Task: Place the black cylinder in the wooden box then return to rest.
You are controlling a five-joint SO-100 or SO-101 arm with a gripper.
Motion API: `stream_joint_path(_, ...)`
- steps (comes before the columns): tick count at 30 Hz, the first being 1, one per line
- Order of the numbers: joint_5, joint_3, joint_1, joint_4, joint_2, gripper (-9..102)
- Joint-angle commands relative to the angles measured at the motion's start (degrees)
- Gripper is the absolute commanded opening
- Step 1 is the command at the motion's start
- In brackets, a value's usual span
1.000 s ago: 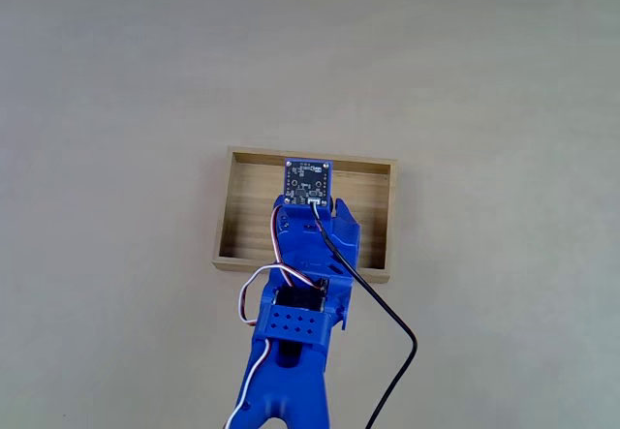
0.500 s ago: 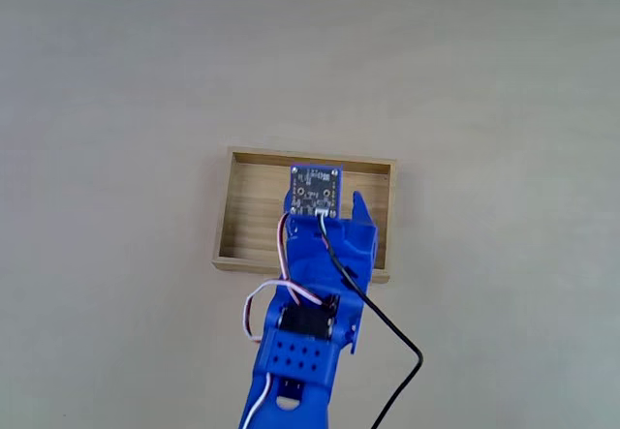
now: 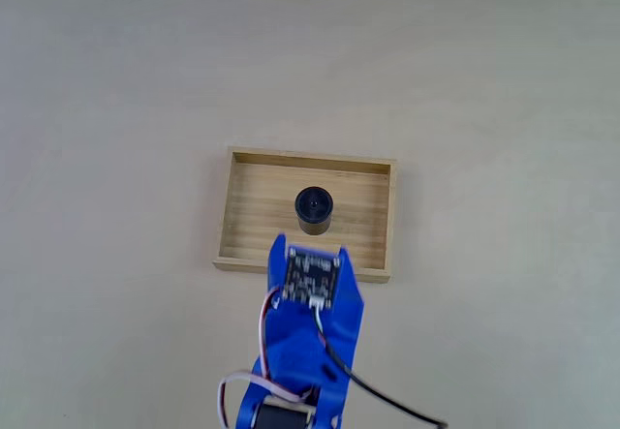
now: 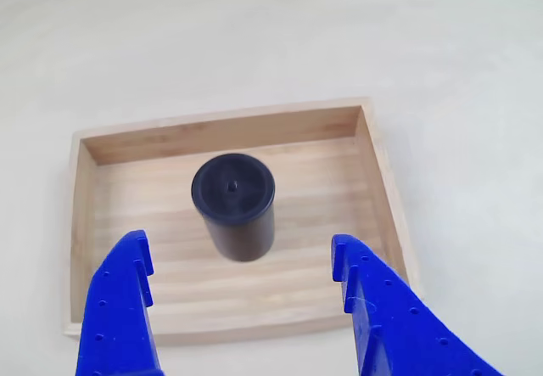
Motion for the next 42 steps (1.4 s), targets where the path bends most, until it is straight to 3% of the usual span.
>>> stream_joint_path(1,-4.04,1.05,-2.02,8.26,-13.10,29)
stream_joint_path(14,-6.33,15.12,-3.43,21.62,-28.92,16)
stream_joint_path(20,-9.49,20.30,-4.39,23.29,-33.49,0)
stream_joint_path(42,-8.44,33.40,-4.83,33.22,-40.52,0)
